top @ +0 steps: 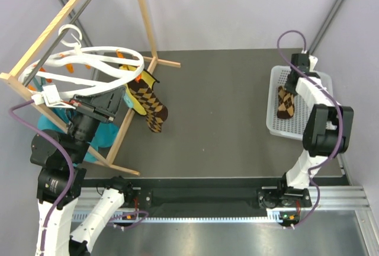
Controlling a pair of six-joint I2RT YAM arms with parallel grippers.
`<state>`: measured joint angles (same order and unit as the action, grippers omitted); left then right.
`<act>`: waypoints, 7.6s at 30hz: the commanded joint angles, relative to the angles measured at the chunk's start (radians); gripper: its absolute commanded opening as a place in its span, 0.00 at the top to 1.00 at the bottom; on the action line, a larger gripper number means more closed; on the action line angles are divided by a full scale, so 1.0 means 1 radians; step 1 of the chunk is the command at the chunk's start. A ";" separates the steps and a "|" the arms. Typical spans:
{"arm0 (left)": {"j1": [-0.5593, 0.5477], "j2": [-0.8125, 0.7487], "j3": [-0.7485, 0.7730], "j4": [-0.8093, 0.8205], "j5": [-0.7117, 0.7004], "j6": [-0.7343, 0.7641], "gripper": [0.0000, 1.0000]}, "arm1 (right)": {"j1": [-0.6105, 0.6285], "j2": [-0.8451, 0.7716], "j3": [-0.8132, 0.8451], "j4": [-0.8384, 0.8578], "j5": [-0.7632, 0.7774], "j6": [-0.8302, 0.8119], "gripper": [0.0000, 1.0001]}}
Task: Clip the socks to the hanger
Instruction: Adjust the sock in the bin, then pick up the sock from the bin, then clamp the sock onto the hanger.
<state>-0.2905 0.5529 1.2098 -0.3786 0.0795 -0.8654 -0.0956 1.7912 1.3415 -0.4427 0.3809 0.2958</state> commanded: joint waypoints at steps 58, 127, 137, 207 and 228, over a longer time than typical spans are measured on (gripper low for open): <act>-0.002 0.016 0.020 -0.065 0.039 -0.023 1.00 | -0.061 0.097 0.156 -0.113 -0.045 -0.023 1.00; -0.002 -0.038 -0.036 -0.045 -0.027 0.005 1.00 | 1.429 -0.214 0.646 -0.442 -0.103 0.151 1.00; -0.002 -0.034 -0.059 -0.045 -0.020 0.002 1.00 | 1.432 -0.056 0.881 -0.498 -0.128 0.180 1.00; -0.002 -0.044 -0.059 -0.069 -0.032 0.006 1.00 | 1.419 -0.041 0.921 -0.237 -0.255 0.200 1.00; -0.002 -0.047 -0.046 -0.102 -0.070 0.072 1.00 | 1.406 -0.059 0.883 -0.192 -0.292 0.253 1.00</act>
<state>-0.2909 0.5083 1.1572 -0.3866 0.0437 -0.8021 1.3170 1.7710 2.2192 -0.7177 0.1001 0.5354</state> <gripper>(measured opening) 0.199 0.033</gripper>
